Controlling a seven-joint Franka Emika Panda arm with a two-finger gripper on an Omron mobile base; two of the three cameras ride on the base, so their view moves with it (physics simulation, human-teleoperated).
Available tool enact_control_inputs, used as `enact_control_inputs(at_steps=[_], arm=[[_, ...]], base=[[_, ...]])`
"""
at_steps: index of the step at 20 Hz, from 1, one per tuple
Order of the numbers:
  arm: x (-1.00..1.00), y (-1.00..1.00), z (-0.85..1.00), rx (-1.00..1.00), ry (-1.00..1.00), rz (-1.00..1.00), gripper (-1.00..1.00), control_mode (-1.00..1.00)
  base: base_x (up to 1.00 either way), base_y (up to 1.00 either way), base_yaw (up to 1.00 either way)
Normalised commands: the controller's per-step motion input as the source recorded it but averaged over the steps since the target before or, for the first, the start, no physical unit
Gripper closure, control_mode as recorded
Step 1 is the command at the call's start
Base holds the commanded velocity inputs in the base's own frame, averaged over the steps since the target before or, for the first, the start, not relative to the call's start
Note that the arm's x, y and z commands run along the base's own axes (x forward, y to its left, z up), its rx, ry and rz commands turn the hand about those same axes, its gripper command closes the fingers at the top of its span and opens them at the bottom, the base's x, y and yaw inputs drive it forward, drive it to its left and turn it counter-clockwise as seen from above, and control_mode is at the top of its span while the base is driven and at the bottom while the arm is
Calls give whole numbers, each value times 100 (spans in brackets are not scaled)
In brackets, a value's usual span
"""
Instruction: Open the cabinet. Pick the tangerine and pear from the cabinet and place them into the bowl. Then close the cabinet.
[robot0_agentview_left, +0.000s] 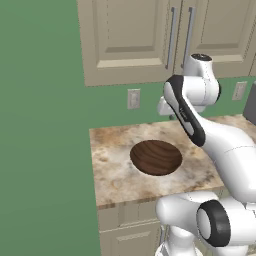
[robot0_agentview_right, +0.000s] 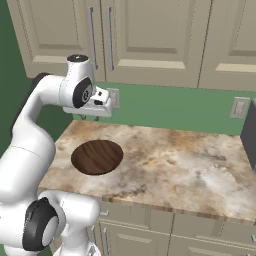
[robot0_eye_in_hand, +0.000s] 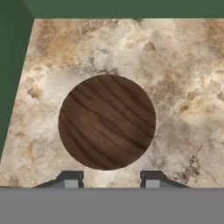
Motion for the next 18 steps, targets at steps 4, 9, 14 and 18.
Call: enact_control_inputs(at_steps=[4, 9, 14, 18], arm=[[-6, 0, 9, 0, -5, 0, -100, -100], [-38, 0, 58, 3, -40, 0, -100, -100], [-46, 0, 72, 3, -55, 0, -100, -100], [-40, 0, 61, 1, -49, 0, -100, -100]], base=[[0, 0, 0], [0, 0, 0], [0, 0, 0], [0, 0, 0]])
